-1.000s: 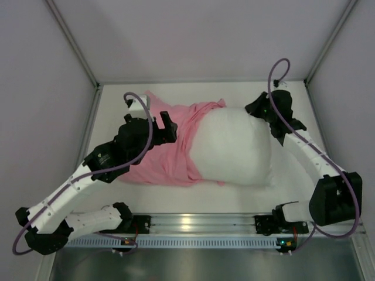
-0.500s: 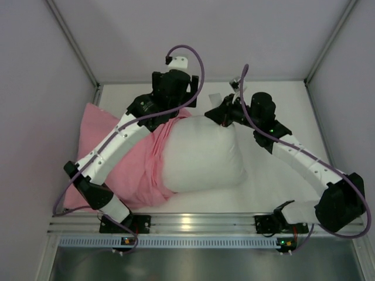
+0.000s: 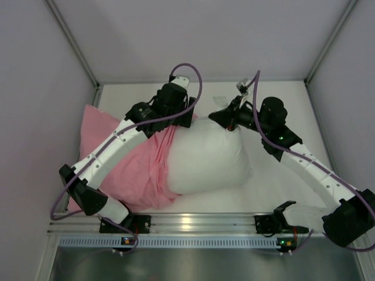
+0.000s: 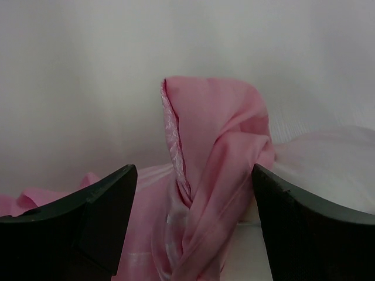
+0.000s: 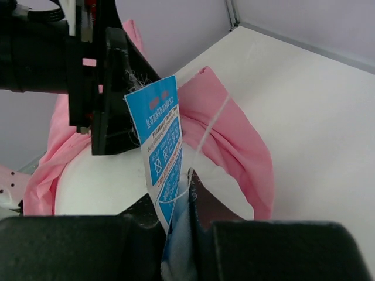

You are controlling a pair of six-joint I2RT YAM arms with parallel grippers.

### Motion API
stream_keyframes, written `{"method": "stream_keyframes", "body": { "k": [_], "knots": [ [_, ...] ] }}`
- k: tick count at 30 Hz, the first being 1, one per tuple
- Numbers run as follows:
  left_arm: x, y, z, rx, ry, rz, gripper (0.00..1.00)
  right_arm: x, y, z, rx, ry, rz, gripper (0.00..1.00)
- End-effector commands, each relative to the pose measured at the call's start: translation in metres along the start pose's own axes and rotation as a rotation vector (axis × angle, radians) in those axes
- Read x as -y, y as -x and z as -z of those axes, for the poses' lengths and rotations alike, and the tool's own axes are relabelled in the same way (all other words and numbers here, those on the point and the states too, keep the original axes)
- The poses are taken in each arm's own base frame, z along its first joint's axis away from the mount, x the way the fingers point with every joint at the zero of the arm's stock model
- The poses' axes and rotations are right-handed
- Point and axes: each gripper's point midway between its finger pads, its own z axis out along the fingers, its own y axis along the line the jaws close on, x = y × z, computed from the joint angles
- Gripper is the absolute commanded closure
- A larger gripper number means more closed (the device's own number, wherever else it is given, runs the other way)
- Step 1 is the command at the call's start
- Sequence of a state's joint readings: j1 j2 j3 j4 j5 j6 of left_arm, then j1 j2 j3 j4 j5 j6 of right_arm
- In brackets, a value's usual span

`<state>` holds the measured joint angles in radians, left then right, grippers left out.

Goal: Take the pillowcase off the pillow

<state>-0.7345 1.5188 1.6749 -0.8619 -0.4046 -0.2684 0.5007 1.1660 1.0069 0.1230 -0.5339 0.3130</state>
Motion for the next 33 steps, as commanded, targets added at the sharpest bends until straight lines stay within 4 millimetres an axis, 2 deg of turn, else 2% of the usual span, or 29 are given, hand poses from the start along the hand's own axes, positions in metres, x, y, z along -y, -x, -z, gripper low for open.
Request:
{"method": "stream_keyframes", "body": {
  "k": [1, 4, 6, 8, 9, 10, 11, 12, 13, 15, 18, 19, 21, 22, 24, 25, 26, 27, 28, 29, 31, 33],
  "knots": [
    [0.009, 0.004, 0.035, 0.041, -0.128, 0.066, 0.17, -0.018, 0.043, 0.011, 0.140, 0.047, 0.117, 1.00],
    [0.009, -0.007, 0.041, 0.039, -0.159, 0.072, 0.17, -0.017, 0.041, 0.010, 0.137, 0.042, 0.110, 1.00],
    [0.007, -0.014, 0.040, 0.033, -0.155, 0.072, 0.24, -0.017, 0.042, 0.011, 0.141, 0.038, 0.108, 1.00],
    [-0.005, -0.026, 0.030, 0.008, -0.078, 0.067, 0.33, -0.019, 0.044, 0.013, 0.148, 0.039, 0.109, 1.00],
    [-0.010, -0.032, 0.023, -0.010, -0.030, 0.060, 0.44, -0.021, 0.045, 0.015, 0.151, 0.042, 0.107, 1.00],
    [-0.026, -0.032, 0.017, -0.005, 0.060, 0.064, 0.50, -0.025, 0.048, 0.018, 0.156, 0.050, 0.112, 1.00],
    [-0.032, -0.034, 0.011, -0.015, 0.096, 0.069, 0.56, -0.028, 0.048, 0.019, 0.154, 0.061, 0.112, 1.00],
    [-0.035, -0.041, -0.002, -0.048, 0.122, 0.064, 0.66, -0.032, 0.050, 0.023, 0.158, 0.070, 0.116, 1.00],
    [-0.047, -0.042, -0.011, -0.067, 0.153, 0.087, 0.84, -0.034, 0.051, 0.025, 0.161, 0.075, 0.117, 1.00],
    [-0.052, -0.042, -0.027, -0.091, 0.172, 0.123, 1.00, -0.040, 0.051, 0.031, 0.169, 0.087, 0.123, 1.00],
    [-0.087, -0.036, -0.042, -0.087, 0.273, 0.206, 1.00, -0.040, 0.050, 0.037, 0.167, 0.073, 0.129, 1.00],
    [-0.113, -0.035, -0.045, -0.087, 0.340, 0.248, 1.00, -0.042, 0.053, 0.040, 0.176, 0.067, 0.134, 1.00],
    [-0.146, -0.039, -0.048, -0.093, 0.438, 0.287, 1.00, -0.034, 0.057, 0.045, 0.194, 0.007, 0.134, 1.00],
    [-0.176, -0.044, -0.048, -0.106, 0.498, 0.332, 1.00, -0.022, 0.063, 0.047, 0.216, -0.066, 0.125, 1.00],
    [-0.199, -0.059, -0.048, -0.143, 0.526, 0.373, 1.00, -0.007, 0.073, 0.056, 0.252, -0.177, 0.103, 1.00],
    [-0.222, -0.068, -0.044, -0.156, 0.564, 0.417, 1.00, 0.002, 0.077, 0.061, 0.274, -0.244, 0.089, 1.00],
    [-0.231, -0.070, -0.037, -0.146, 0.571, 0.444, 1.00, 0.028, 0.086, 0.073, 0.324, -0.406, 0.061, 1.00],
    [-0.237, -0.083, -0.035, -0.166, 0.583, 0.453, 1.00, 0.043, 0.088, 0.086, 0.346, -0.518, 0.024, 1.00],
    [-0.248, -0.085, -0.030, -0.153, 0.604, 0.473, 1.00, 0.074, 0.096, 0.112, 0.421, -0.739, -0.015, 1.00],
    [-0.251, -0.083, -0.020, -0.129, 0.610, 0.492, 1.00, 0.088, 0.091, 0.127, 0.445, -0.853, -0.070, 1.00],
    [-0.251, -0.082, -0.014, -0.109, 0.599, 0.516, 1.00, 0.115, 0.081, 0.167, 0.479, -1.071, -0.123, 1.00],
    [-0.246, -0.076, -0.005, -0.080, 0.568, 0.530, 1.00, 0.136, 0.080, 0.214, 0.570, -1.258, -0.181, 1.00]
  ]
}}
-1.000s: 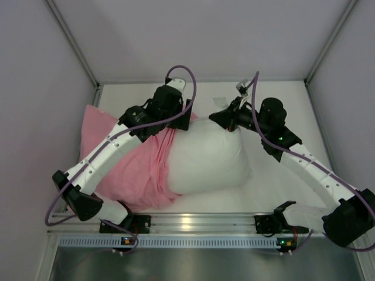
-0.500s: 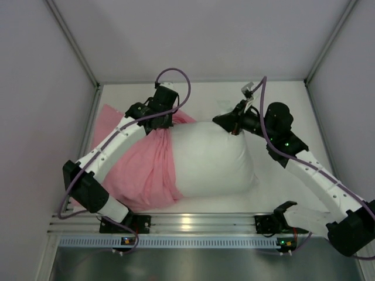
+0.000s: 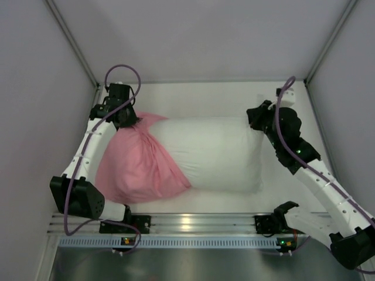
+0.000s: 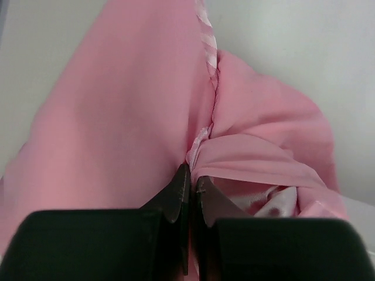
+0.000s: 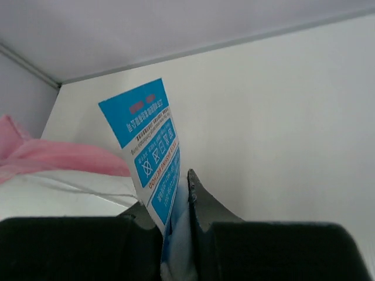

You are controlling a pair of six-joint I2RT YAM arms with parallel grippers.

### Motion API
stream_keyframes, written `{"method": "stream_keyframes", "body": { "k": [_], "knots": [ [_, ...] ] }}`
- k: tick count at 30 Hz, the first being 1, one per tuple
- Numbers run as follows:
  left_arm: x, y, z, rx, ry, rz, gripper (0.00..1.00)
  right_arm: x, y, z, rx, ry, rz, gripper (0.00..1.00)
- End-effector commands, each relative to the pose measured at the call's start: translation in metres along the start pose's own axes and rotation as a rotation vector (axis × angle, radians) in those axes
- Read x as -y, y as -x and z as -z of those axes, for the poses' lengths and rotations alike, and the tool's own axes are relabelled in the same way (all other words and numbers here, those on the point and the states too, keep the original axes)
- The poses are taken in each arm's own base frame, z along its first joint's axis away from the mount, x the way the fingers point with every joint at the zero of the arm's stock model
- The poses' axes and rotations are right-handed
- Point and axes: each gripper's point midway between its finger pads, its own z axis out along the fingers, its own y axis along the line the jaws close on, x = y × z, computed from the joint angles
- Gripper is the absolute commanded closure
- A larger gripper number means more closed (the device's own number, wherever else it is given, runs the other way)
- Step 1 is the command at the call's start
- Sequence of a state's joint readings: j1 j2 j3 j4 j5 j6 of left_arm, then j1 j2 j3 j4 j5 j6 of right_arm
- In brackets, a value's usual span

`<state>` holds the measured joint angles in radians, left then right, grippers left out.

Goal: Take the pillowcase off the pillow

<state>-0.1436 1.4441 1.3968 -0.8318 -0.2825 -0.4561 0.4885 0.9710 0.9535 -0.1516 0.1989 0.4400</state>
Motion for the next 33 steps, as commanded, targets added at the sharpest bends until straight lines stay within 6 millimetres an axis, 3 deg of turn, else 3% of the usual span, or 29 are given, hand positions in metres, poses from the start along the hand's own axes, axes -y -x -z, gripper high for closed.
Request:
{"method": "stream_keyframes", "body": {
  "k": [1, 2, 3, 5, 7, 9, 10, 13, 15, 18, 24, 25, 27, 28, 33],
  "knots": [
    [-0.041, 0.028, 0.018, 0.122, 0.102, 0.046, 1.00, 0.105, 0.101, 0.060, 0.405, -0.484, -0.167, 1.00],
    [-0.035, 0.029, 0.022, 0.123, 0.062, 0.042, 1.00, 0.118, 0.107, 0.063, 0.421, -0.505, -0.180, 1.00],
    [-0.026, 0.027, 0.024, 0.112, 0.013, 0.035, 1.00, 0.117, 0.108, 0.059, 0.408, -0.486, -0.179, 1.00],
    [-0.002, 0.026, 0.035, 0.101, -0.138, 0.016, 1.00, 0.101, 0.109, 0.042, 0.345, -0.378, -0.149, 1.00],
    [0.016, 0.027, 0.046, 0.106, -0.255, -0.011, 1.00, 0.091, 0.093, 0.015, 0.245, -0.305, -0.130, 1.00],
    [0.037, 0.027, 0.069, 0.106, -0.407, -0.022, 0.77, 0.093, 0.083, -0.003, 0.174, -0.310, -0.116, 1.00],
    [0.039, 0.028, 0.075, 0.117, -0.424, -0.017, 0.36, 0.097, 0.082, -0.007, 0.159, -0.325, -0.112, 1.00],
    [0.024, 0.034, 0.088, 0.182, -0.370, 0.032, 0.02, 0.103, 0.089, -0.011, 0.158, -0.330, -0.119, 1.00],
    [0.009, 0.033, 0.087, 0.209, -0.297, 0.060, 0.01, 0.102, 0.096, -0.012, 0.163, -0.316, -0.132, 1.00],
    [0.003, 0.022, 0.079, 0.188, -0.266, 0.094, 0.01, 0.096, 0.103, -0.015, 0.160, -0.285, -0.132, 1.00],
    [0.023, -0.032, 0.049, 0.009, -0.379, 0.132, 0.01, 0.106, 0.112, -0.015, 0.145, -0.296, -0.120, 1.00],
    [0.025, -0.051, 0.041, -0.050, -0.392, 0.156, 0.01, 0.107, 0.113, -0.014, 0.139, -0.289, -0.123, 1.00],
    [0.031, -0.059, 0.035, -0.058, -0.427, 0.185, 0.01, 0.113, 0.117, -0.012, 0.143, -0.290, -0.134, 1.00],
    [0.030, -0.071, 0.029, -0.090, -0.421, 0.221, 0.01, 0.118, 0.117, -0.011, 0.139, -0.285, -0.147, 1.00],
    [0.023, -0.074, 0.009, -0.058, -0.360, 0.303, 0.01, 0.117, 0.113, -0.015, 0.107, -0.239, -0.153, 1.00]
  ]
}}
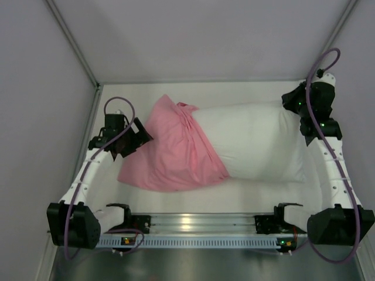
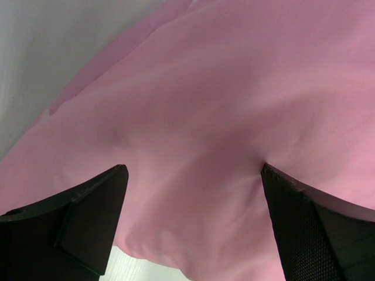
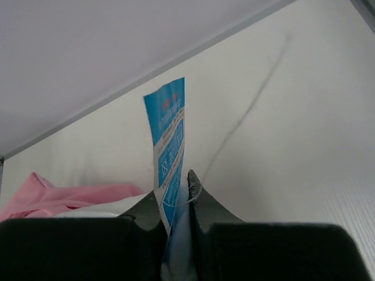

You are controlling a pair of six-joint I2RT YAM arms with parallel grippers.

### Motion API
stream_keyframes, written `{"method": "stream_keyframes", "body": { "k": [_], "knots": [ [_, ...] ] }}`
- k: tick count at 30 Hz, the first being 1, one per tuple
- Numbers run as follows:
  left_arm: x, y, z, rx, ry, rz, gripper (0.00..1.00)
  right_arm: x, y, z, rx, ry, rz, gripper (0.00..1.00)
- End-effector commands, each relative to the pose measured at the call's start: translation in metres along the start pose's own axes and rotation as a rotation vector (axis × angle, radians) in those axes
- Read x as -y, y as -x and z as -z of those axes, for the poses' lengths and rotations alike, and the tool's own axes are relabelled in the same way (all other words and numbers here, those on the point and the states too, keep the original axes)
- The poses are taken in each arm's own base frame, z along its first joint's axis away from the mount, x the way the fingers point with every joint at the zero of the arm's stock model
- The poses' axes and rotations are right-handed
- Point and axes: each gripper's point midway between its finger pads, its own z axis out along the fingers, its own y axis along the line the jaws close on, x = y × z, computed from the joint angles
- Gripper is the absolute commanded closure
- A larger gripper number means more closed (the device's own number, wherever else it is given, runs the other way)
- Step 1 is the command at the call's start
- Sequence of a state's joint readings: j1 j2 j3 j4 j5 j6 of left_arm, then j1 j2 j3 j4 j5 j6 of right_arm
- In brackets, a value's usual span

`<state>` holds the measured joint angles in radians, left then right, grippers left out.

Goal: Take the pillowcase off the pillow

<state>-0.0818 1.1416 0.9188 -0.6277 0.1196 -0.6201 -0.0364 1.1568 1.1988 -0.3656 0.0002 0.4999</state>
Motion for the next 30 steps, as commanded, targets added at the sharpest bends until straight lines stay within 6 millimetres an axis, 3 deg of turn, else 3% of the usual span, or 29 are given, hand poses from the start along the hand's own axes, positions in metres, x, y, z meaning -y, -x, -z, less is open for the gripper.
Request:
{"method": "stream_keyframes", "body": {
  "k": [1, 6, 7, 15, 19, 22, 23, 25, 26, 28, 29, 30],
  "knots": [
    [0.014, 0.027, -0.004, 0.127, -0.055, 0.092, 0.01, -0.031, 0.039, 0.009, 0.093, 0.131, 0.002, 1.00],
    [0.025, 0.026, -0.012, 0.176, -0.168, 0.098, 0.01, -0.034, 0.037, 0.006, 0.081, 0.164, 0.022, 1.00],
    [0.027, 0.033, -0.011, 0.216, -0.184, 0.087, 0.01, -0.037, 0.036, 0.006, 0.076, 0.177, 0.023, 1.00],
    [-0.027, 0.055, -0.012, 0.458, 0.034, 0.150, 0.01, -0.041, 0.023, -0.004, 0.037, 0.221, 0.014, 1.00],
    [-0.046, 0.047, -0.035, 0.413, 0.132, 0.214, 0.01, -0.042, 0.020, -0.006, 0.030, 0.237, 0.007, 1.00],
    [-0.040, 0.043, -0.053, 0.365, 0.102, 0.206, 0.01, -0.041, 0.019, -0.007, 0.028, 0.233, 0.017, 1.00],
    [-0.030, 0.031, -0.060, 0.312, 0.035, 0.194, 0.01, -0.040, 0.019, -0.007, 0.029, 0.231, 0.016, 1.00],
    [-0.001, 0.039, -0.064, 0.335, -0.133, 0.158, 0.01, -0.039, 0.019, -0.007, 0.028, 0.230, 0.017, 1.00],
    [0.010, 0.025, -0.067, 0.282, -0.216, 0.143, 0.07, -0.038, 0.019, -0.008, 0.027, 0.228, 0.016, 1.00],
    [0.021, 0.029, -0.066, 0.301, -0.288, 0.136, 0.22, -0.038, 0.020, -0.008, 0.026, 0.233, 0.012, 1.00],
    [0.026, 0.028, -0.064, 0.299, -0.315, 0.133, 0.50, -0.039, 0.019, -0.008, 0.023, 0.235, 0.012, 1.00],
    [0.028, 0.029, -0.059, 0.321, -0.340, 0.141, 0.60, -0.039, 0.019, -0.008, 0.021, 0.238, 0.009, 1.00]
  ]
}}
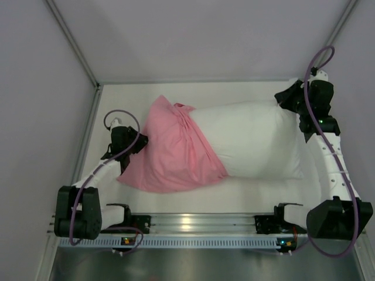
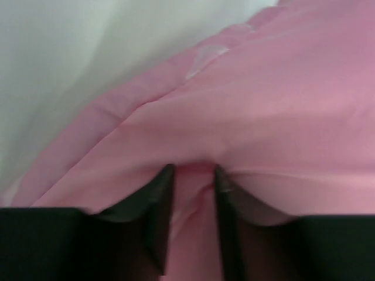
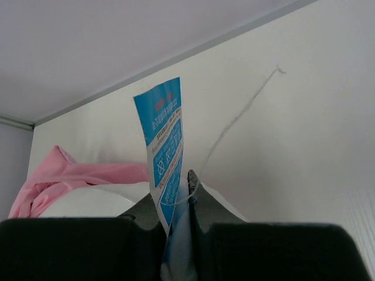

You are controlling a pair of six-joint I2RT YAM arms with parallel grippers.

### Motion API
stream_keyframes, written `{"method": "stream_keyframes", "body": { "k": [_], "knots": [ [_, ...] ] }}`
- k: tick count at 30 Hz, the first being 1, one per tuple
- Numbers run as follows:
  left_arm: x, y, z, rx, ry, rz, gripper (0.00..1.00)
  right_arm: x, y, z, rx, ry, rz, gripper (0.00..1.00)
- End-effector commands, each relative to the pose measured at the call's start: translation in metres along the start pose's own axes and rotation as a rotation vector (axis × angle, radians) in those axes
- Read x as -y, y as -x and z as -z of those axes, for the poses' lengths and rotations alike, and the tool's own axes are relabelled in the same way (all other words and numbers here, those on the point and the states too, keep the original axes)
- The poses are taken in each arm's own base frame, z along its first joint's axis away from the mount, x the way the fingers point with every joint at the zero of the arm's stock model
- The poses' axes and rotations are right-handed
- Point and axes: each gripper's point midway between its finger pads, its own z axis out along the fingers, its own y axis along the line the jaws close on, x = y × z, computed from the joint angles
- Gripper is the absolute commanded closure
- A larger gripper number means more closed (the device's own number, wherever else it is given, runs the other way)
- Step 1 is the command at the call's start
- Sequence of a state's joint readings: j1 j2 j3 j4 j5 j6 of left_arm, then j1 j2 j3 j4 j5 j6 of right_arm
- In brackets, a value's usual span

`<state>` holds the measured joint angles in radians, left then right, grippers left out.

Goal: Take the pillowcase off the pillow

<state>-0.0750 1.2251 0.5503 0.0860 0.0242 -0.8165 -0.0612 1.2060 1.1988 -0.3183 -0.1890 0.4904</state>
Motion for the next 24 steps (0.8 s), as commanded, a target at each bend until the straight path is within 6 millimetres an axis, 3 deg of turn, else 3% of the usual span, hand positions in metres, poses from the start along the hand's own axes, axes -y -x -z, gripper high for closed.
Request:
{"method": "stream_keyframes", "body": {
  "k": [1, 2, 3, 5, 6, 8, 9, 11, 13, 15, 16, 18, 19, 20, 21, 23, 24],
  "knots": [
    [0.053, 0.012, 0.012, 0.051, -0.278, -0.009, 0.69, -0.022, 0.031, 0.003, 0.098, 0.098, 0.018, 1.00],
    [0.058, 0.014, 0.017, 0.066, -0.312, -0.014, 0.88, -0.021, 0.030, 0.003, 0.097, 0.097, 0.017, 1.00],
    [0.066, 0.019, 0.027, 0.087, -0.348, -0.012, 0.99, -0.021, 0.029, 0.001, 0.092, 0.097, 0.015, 1.00],
    [0.066, 0.022, 0.036, 0.094, -0.337, -0.002, 1.00, -0.019, 0.027, 0.000, 0.088, 0.095, 0.012, 1.00],
    [0.076, 0.035, 0.049, 0.138, -0.357, -0.005, 1.00, -0.018, 0.025, -0.001, 0.084, 0.093, 0.010, 1.00],
    [0.070, 0.035, 0.061, 0.129, -0.310, -0.014, 1.00, -0.017, 0.024, -0.003, 0.082, 0.087, 0.005, 1.00],
    [0.071, 0.047, 0.076, 0.183, -0.295, -0.015, 1.00, -0.014, 0.022, -0.003, 0.081, 0.079, 0.003, 1.00],
    [0.063, 0.052, 0.093, 0.186, -0.220, -0.026, 1.00, -0.012, 0.022, -0.006, 0.085, 0.069, -0.001, 1.00],
    [0.066, 0.079, 0.125, 0.304, -0.191, -0.051, 1.00, -0.007, 0.021, -0.008, 0.087, 0.048, -0.004, 1.00],
    [0.058, 0.089, 0.151, 0.357, -0.143, -0.073, 1.00, -0.002, 0.021, -0.008, 0.095, 0.024, -0.006, 1.00],
    [0.064, 0.099, 0.163, 0.391, -0.146, -0.076, 1.00, -0.003, 0.021, -0.007, 0.097, 0.027, -0.006, 1.00],
    [0.087, 0.099, 0.166, 0.356, -0.232, -0.184, 1.00, -0.008, 0.018, -0.007, 0.079, 0.055, -0.006, 1.00],
    [0.116, 0.078, 0.169, 0.228, -0.384, -0.243, 0.78, -0.010, 0.016, -0.007, 0.071, 0.067, -0.005, 1.00],
    [0.142, 0.079, 0.177, 0.177, -0.470, -0.255, 0.62, -0.012, 0.015, -0.007, 0.065, 0.076, -0.006, 1.00],
    [0.150, 0.065, 0.156, 0.044, -0.490, -0.240, 0.53, -0.013, 0.015, -0.007, 0.062, 0.081, -0.009, 1.00],
    [0.175, 0.033, 0.145, -0.171, -0.581, -0.223, 0.40, -0.015, 0.014, -0.005, 0.062, 0.090, -0.009, 1.00],
    [0.191, 0.032, 0.151, -0.167, -0.604, -0.253, 0.36, -0.015, 0.013, -0.005, 0.060, 0.092, -0.007, 1.00]
  ]
}}
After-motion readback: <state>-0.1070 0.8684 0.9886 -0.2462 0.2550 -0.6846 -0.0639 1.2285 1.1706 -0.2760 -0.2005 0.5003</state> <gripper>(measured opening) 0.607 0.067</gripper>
